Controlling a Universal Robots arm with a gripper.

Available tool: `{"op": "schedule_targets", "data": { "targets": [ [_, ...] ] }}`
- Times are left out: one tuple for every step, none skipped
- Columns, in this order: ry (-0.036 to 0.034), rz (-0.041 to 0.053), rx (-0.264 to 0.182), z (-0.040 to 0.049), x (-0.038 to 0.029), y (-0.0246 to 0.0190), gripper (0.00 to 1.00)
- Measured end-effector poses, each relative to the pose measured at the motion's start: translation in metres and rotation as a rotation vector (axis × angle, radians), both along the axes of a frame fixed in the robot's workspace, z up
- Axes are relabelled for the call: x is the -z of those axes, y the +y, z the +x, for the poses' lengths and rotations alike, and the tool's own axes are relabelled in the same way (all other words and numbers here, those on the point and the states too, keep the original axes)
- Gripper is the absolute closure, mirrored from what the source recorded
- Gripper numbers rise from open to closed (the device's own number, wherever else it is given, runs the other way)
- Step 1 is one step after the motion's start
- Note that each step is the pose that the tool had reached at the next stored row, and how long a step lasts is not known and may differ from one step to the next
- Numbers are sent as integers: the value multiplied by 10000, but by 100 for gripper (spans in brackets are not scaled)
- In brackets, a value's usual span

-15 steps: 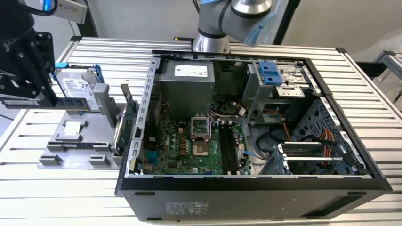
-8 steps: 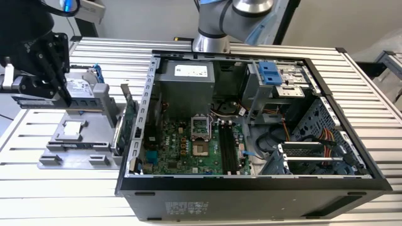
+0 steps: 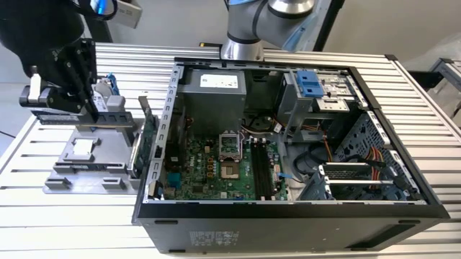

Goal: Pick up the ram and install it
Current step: 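Pick up the ram and move it above insertion slot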

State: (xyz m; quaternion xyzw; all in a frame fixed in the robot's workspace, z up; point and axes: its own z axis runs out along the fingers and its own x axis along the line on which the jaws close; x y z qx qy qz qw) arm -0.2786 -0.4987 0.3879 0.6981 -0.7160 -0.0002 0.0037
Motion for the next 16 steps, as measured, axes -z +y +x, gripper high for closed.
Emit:
{"op": "schedule_targets", "data": {
  "targets": [
    [3,0,0,43,0,0,100],
    [6,-1,1,82,-1,0,100],
    [7,0,0,121,0,0,100],
    [9,0,0,159,0,0,100],
    [10,0,0,196,0,0,100],
    [12,0,0,232,0,0,100],
    [13,1,0,271,0,0,100],
    [14,1,0,307,0,0,100],
    [16,0,1,341,0,0,100],
    [17,0,0,377,0,0,100],
    [19,0,0,413,0,0,100],
    [20,0,0,447,0,0,100],
    [21,0,0,478,0,0,100],
    [22,1,1,513,0,0,100],
    [22,1,1,546,0,0,100],
    [24,0,0,581,0,0,100]
  ]
}}
